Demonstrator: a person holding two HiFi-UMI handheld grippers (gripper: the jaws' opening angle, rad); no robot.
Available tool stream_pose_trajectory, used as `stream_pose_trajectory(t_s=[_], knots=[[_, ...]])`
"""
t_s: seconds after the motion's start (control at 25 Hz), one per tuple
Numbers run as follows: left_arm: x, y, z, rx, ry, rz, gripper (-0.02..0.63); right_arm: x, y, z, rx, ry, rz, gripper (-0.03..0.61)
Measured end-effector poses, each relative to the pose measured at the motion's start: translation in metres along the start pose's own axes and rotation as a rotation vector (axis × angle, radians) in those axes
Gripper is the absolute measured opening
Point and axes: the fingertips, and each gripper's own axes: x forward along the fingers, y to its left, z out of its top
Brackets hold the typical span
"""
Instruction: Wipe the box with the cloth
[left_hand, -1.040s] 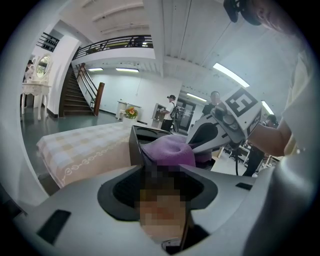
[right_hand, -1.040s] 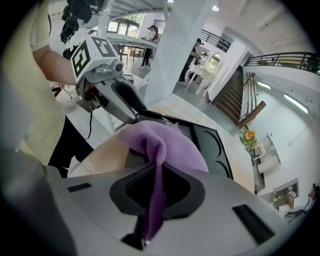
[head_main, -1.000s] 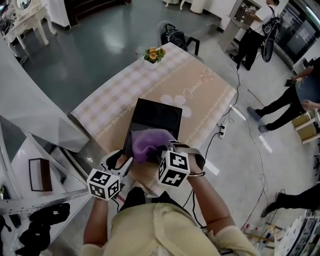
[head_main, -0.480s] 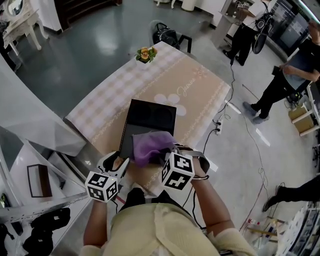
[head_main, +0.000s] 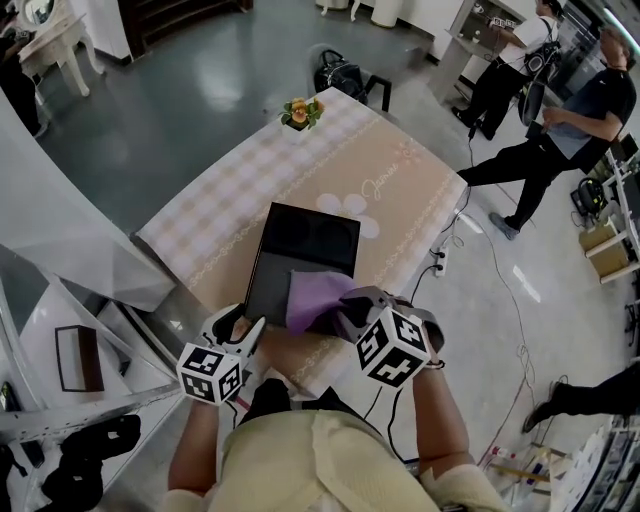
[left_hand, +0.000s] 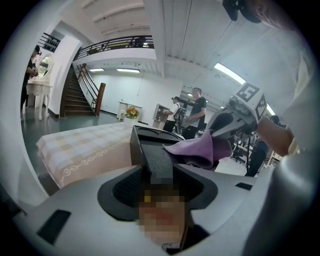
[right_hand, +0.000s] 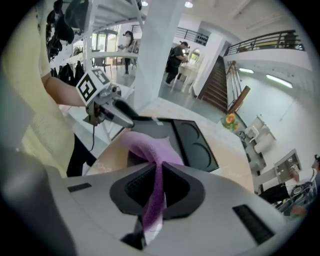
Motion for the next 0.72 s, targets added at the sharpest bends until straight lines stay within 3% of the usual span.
stream_pose_trajectory(t_s=[0.16,0.28,0.56,0.72], knots=[[0.002,0.000,0.002,-0.005,-0.020,0.018,0.198,-0.023,-0.050,0.041,0.026,-0.207,-0.184,0.048],[0.001,-0.001,0.002,-0.004,-0.023,0.020,0.198,-0.031,-0.080,0.070,-0.001,-0.299,-0.276,0.048],[0.001,-0.002,0.002,-0.007,-0.030,0.029,0.198,-0.014,-0.112,0.141,-0.193,-0.465,-0.304,0.048],[-0.001,-0.003,0.002,-0.008,-0.030,0.020,0.198,-0.001,-0.125,0.164,-0.219,-0.512,-0.302,0.048]])
